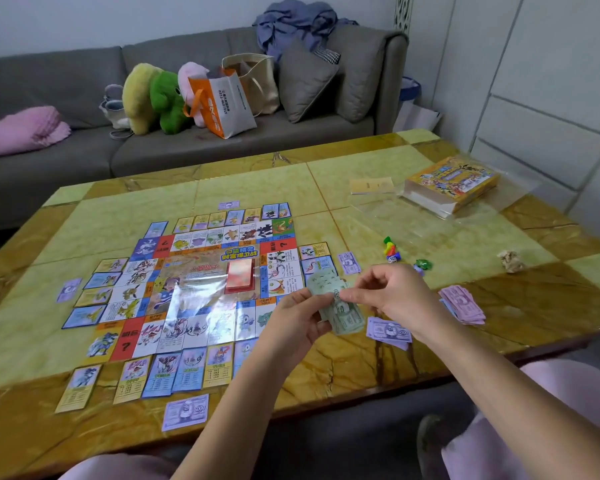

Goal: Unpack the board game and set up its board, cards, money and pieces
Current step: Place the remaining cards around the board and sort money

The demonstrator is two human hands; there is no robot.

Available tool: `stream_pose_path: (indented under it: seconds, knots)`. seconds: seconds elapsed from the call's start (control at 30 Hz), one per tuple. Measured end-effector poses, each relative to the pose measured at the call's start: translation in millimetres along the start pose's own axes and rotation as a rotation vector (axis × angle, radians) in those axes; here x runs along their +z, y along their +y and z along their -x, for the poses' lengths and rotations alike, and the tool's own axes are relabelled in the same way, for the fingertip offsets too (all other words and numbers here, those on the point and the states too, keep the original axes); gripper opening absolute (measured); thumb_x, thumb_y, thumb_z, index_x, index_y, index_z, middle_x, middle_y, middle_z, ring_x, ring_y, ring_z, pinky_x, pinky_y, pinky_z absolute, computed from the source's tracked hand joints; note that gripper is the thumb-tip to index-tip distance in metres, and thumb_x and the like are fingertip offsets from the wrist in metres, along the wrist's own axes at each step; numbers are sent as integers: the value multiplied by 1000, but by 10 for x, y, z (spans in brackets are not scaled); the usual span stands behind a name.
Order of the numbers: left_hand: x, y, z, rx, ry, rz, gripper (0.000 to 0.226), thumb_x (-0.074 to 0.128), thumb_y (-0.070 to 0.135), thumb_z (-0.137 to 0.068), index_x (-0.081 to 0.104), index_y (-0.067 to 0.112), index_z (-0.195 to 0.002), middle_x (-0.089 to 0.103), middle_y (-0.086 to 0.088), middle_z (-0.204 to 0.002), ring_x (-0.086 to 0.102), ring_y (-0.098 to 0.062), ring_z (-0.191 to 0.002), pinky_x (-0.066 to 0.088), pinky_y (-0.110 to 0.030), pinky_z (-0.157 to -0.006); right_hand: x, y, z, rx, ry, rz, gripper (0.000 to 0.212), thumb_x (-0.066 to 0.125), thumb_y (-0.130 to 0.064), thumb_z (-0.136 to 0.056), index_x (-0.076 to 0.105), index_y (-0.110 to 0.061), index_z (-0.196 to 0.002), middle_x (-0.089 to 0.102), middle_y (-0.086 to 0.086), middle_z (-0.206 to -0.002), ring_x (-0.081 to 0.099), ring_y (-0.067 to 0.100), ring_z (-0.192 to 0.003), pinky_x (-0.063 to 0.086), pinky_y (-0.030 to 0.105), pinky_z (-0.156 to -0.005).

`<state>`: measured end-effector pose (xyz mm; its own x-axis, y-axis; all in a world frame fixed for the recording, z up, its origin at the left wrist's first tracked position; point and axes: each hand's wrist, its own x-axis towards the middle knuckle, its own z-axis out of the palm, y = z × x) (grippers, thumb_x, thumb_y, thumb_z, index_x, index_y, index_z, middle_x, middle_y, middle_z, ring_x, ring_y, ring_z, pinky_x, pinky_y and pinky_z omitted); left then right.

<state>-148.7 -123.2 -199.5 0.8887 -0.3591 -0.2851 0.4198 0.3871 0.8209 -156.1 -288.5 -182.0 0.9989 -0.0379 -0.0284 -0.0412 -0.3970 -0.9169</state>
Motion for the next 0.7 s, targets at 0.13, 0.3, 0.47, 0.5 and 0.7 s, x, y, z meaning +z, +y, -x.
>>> stream_pose_path:
  seconds: [0.13,0.3,0.47,0.5,0.7]
  knots:
    - [-25,65,50,6,-32,-21,19,45,-2,-94,64,-2,-95,73,-13,-83,72,-19,-73,59,-29,-62,27,-29,-37,44,-46,52,26,83,-35,-66,69,-14,-67,62,-3,-58,56,2,-49,47,17,-51]
    - [-117,109,89,1,-45,-24,19,49,2,-93,67,1,-98,72,-14,-92,71,-20,-81,58,-28,-66,102,-72,-81,51,-105,-21,18,80,-25,-73,71,-10,-71,65,-3,-56,60,5,-51,49,17,-53]
    - [-237,147,70,-30,-41,-79,21,47,2,-94,66,3,-101,73,-12,-96,70,-21,-88,59,-34,-76,162,-56,-133,42,-154,23,12,75,-21,-80,74,-9,-78,70,2,-66,63,5,-56,50,14,-56]
    - [-272,171,52,-34,-30,-81,21,46,2,-95,65,2,-103,73,-13,-96,70,-21,-88,59,-34,-76,155,-55,-154,44,-160,28,11,74,-22,-81,75,-11,-79,70,3,-68,63,5,-57,50,15,-57]
    - [-481,313,-28,-24,45,-33,19,42,2,-97,58,-1,-106,73,-17,-96,72,-25,-86,59,-33,-75,-135,-6,-613,132,19,48,13,76,-28,-78,72,-17,-72,60,-6,-49,47,4,-42,37,18,-42]
